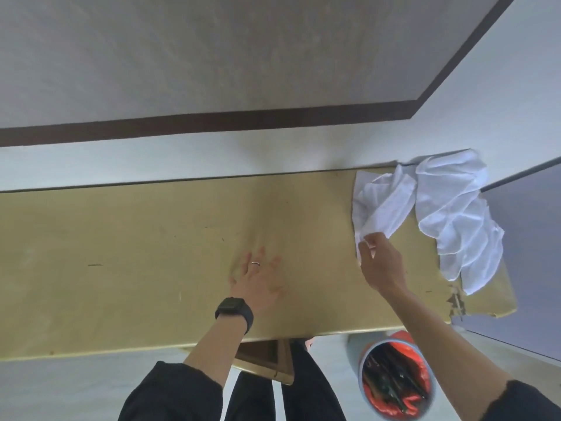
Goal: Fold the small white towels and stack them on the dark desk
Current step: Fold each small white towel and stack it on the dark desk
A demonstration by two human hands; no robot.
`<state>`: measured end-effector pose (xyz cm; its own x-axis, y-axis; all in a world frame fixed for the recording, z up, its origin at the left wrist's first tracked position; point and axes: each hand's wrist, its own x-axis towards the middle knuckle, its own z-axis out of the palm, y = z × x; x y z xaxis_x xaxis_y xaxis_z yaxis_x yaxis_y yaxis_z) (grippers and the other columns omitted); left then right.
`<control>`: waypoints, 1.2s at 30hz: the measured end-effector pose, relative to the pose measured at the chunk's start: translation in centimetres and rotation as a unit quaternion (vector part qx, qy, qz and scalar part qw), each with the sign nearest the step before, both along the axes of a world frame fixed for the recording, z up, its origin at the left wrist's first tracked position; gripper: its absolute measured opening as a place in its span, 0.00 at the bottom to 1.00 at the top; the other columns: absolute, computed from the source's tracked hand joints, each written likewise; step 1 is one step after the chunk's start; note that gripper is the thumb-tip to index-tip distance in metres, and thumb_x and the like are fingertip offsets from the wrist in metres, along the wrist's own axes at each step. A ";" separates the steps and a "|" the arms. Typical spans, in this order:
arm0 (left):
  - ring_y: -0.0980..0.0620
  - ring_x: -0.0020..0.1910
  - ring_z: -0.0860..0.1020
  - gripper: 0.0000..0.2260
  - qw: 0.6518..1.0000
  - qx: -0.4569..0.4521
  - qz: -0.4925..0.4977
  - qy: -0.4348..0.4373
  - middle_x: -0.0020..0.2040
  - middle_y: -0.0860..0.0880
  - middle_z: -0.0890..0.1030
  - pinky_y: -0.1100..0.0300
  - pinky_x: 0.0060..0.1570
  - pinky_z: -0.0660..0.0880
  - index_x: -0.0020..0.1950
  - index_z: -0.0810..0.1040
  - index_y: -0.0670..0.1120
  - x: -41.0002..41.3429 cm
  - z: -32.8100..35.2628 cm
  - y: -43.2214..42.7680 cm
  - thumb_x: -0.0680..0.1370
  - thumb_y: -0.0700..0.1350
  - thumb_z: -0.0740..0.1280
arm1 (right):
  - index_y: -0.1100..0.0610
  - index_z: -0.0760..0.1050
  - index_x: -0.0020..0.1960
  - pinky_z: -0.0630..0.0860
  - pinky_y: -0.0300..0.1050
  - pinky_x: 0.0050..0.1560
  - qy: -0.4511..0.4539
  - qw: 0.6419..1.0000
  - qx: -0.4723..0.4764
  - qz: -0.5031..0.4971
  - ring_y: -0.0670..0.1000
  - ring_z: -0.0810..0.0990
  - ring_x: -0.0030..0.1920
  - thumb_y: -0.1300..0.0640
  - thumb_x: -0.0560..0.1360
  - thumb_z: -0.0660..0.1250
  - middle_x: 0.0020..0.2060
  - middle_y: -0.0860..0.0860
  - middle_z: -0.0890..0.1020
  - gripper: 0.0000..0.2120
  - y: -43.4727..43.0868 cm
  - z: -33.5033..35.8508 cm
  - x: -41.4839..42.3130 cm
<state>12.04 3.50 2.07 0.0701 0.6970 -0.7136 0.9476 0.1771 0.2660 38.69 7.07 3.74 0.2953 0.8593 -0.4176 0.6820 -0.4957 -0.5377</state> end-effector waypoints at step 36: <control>0.51 0.59 0.73 0.14 0.935 0.330 -0.121 0.055 0.58 0.53 0.79 0.56 0.62 0.66 0.63 0.76 0.52 -16.3 26.5 0.6 0.84 0.51 0.54 | 0.50 0.75 0.60 0.69 0.35 0.46 0.013 0.950 0.242 0.198 0.42 0.76 0.45 0.59 0.74 0.73 0.49 0.44 0.74 0.17 -2.0 24.3 -18.2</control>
<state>-4.24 4.14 28.53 0.2348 0.9610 -0.1463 0.9665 -0.2147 0.1408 20.50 5.04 28.07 -0.0951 0.9941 0.0518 0.7468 0.1057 -0.6566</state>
